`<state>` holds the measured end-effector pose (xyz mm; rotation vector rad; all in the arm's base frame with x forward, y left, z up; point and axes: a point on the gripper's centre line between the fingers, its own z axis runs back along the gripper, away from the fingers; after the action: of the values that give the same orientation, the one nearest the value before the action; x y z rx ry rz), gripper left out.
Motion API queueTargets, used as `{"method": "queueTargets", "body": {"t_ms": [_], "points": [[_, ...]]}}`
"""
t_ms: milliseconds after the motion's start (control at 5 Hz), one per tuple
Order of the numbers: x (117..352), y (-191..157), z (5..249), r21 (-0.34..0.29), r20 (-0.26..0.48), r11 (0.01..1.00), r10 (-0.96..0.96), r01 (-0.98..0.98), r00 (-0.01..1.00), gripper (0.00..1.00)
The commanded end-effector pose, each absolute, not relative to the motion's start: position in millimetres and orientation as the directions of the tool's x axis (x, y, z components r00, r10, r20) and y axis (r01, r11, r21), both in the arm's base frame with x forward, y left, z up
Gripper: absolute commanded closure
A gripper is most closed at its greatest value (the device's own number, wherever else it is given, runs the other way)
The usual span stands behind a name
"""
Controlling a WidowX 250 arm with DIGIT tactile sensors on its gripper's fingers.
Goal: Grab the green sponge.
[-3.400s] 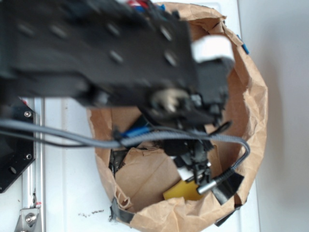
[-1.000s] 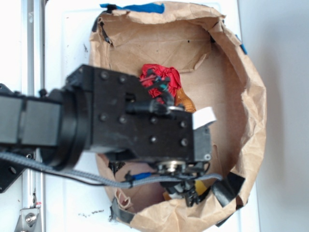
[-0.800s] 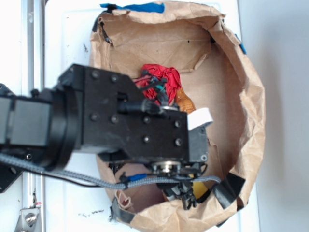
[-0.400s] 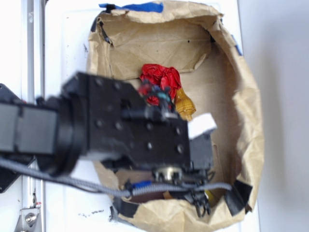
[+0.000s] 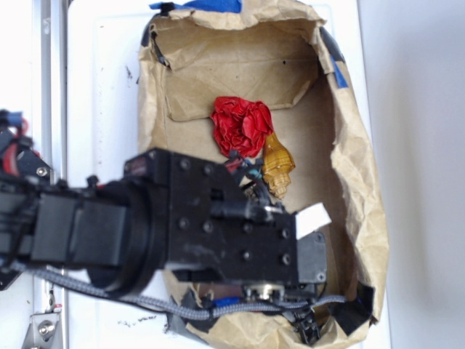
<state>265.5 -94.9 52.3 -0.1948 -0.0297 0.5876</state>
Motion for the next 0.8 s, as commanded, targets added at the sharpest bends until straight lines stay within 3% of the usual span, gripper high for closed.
{"method": "queueTargets", "body": {"t_ms": [0,200,600], "points": [[278.0,-116.1,74.8,-0.270,-0.019,0.806,0.542,-0.526,0.840,0.00],[286.4,-118.4,79.4,-0.298,-0.025,0.789,0.556,-0.537,0.831,0.00],[292.3,-126.7,60.4,-0.262,-0.021,0.796,0.560,-0.545,0.828,0.00]]}}
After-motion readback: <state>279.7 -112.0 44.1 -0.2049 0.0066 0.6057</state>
